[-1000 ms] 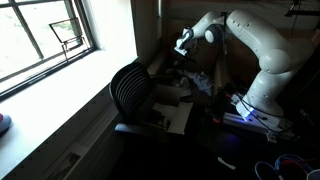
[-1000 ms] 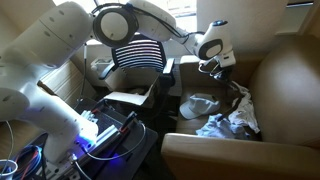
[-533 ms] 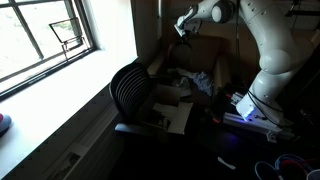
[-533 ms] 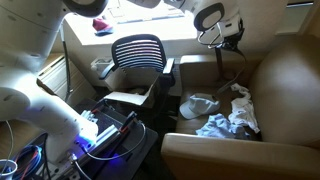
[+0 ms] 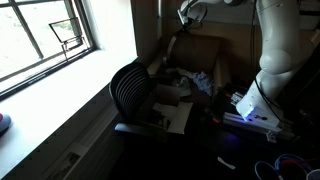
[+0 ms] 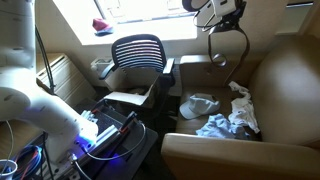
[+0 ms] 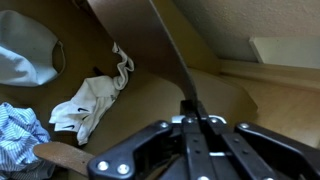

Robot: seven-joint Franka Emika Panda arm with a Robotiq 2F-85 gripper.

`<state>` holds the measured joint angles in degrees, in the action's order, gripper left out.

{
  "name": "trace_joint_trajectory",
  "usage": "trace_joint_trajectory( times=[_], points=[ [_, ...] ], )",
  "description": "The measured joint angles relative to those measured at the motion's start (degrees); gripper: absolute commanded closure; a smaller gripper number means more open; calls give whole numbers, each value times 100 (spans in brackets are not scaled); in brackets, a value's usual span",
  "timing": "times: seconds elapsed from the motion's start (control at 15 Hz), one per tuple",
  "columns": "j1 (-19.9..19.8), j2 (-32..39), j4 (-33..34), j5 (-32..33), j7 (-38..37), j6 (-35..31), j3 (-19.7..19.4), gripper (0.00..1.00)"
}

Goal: Take the belt from the couch, hang it on the chair, then put it back on the couch

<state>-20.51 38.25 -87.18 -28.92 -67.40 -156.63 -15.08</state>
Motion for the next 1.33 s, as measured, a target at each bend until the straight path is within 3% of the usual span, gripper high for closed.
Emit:
trace_joint_trajectory(
  times=[0.13,0.47,0.67,0.93,1.13,1.33],
  points=[
    [19,72,4,170,68,-126,35,99],
    [262,-302,-261,111,744,-1585,735,99],
    [5,-1017,-569,-358,1462,-2050,1847,99],
    [-655,-2018,-864,-1886,2819,-2095,3500,96],
    [-769,-2300,-1074,-2032,2888,-2093,3711,99],
    [-727,-1981,-1093,-1843,2954,-2294,3659,99]
  ],
)
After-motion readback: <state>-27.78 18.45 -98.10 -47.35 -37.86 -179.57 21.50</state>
